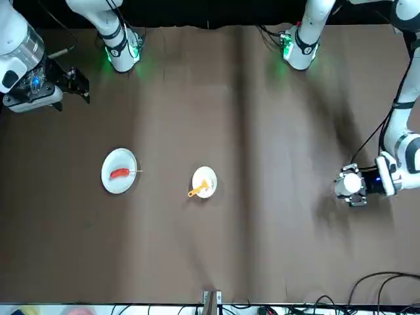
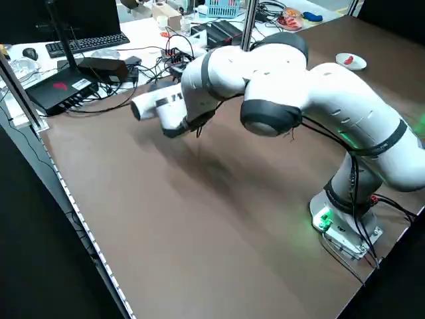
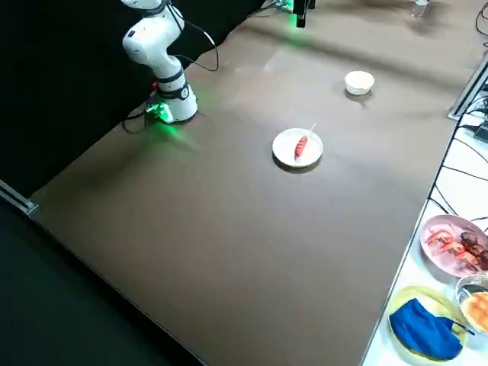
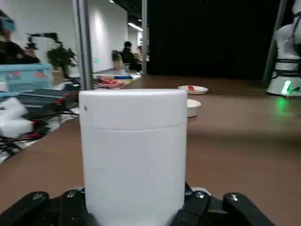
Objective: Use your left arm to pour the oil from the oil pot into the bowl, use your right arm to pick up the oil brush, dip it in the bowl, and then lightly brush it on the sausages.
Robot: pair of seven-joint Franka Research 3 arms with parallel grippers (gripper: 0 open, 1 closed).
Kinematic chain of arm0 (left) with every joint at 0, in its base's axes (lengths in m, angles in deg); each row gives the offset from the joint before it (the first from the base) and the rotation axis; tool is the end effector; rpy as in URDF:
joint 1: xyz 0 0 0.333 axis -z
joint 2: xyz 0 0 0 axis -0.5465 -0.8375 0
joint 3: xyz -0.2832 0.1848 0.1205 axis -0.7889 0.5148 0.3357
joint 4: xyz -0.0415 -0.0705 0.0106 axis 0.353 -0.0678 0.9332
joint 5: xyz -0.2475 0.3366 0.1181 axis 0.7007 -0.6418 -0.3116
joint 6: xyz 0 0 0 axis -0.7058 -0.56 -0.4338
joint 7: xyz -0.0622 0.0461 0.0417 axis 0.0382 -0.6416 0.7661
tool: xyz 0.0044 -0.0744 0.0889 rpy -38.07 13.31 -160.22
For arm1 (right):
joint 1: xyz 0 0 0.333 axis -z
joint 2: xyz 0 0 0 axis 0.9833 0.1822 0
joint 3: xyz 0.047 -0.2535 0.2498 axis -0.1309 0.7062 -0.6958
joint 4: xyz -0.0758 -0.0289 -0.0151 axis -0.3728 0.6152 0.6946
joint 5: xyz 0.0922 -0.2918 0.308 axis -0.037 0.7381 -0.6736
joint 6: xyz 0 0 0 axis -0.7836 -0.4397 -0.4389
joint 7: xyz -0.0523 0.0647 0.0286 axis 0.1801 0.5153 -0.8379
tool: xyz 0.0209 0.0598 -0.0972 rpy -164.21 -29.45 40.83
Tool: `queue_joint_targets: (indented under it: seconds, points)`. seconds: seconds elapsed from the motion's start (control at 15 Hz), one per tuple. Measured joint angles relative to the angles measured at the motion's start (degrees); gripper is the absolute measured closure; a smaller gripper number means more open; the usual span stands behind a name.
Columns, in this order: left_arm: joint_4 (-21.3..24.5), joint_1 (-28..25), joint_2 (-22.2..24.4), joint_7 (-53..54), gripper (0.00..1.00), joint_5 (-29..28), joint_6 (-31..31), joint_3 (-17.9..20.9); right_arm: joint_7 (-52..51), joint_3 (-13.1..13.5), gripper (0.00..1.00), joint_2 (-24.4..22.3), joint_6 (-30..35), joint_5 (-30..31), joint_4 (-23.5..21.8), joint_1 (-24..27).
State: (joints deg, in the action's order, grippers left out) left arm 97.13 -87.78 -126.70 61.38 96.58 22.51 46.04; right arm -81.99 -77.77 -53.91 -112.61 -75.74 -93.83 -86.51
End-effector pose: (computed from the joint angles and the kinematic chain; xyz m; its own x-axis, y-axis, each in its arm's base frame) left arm 0.6759 0.2293 0.1683 0.0274 -0.1867 0.9820 -0.9886 -0.1506 -0.0010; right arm 0.5411 0.0968 0.6551 0.9775 0.2106 0.0134 0.2110 -0.9770 -0.0315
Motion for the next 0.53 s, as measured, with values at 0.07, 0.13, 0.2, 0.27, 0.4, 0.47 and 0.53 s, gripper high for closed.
queue_joint_targets:
  seconds: [0.07, 0.13, 0.2, 0.27, 0.4, 0.47, 0.53]
  points:
    - [-0.2, -1.0, -0.3, 0.9, 0.44, 0.6, -0.1, 0.5, 0.0, 0.0, 0.0, 0.0, -0.1, 0.0, 0.0, 0.0]
    - [-0.6, -1.8, -0.7, 1.5, 0.44, 1.0, -0.4, 1.2, 0.0, 0.0, 0.0, 0.0, -0.2, 0.0, 0.0, 0.0]
    - [-0.8, -2.5, -1.0, 2.0, 0.44, 1.6, -0.9, 2.0, 0.0, 0.0, 0.0, 0.0, -0.5, 0.0, 0.0, 0.0]
    - [-1.0, -2.9, -1.3, 2.3, 0.44, 2.3, -1.1, 2.8, 0.0, 0.0, 0.0, 0.0, -0.7, 0.0, 0.0, 0.1]
    - [-1.5, -3.3, -2.1, 3.0, 0.44, 3.4, -1.2, 3.9, 0.0, 0.1, 0.0, 0.0, -0.9, 0.0, 0.0, 0.6]
    - [-1.9, -3.3, -2.7, 3.3, 0.44, 3.8, -1.3, 4.2, 0.0, 0.1, 0.0, 0.0, -1.0, 0.0, 0.0, 0.9]
    - [-2.2, -3.3, -3.3, 3.5, 0.44, 3.9, -1.3, 4.2, 0.0, 0.1, 0.0, 0.0, -1.0, 0.0, 0.0, 1.2]
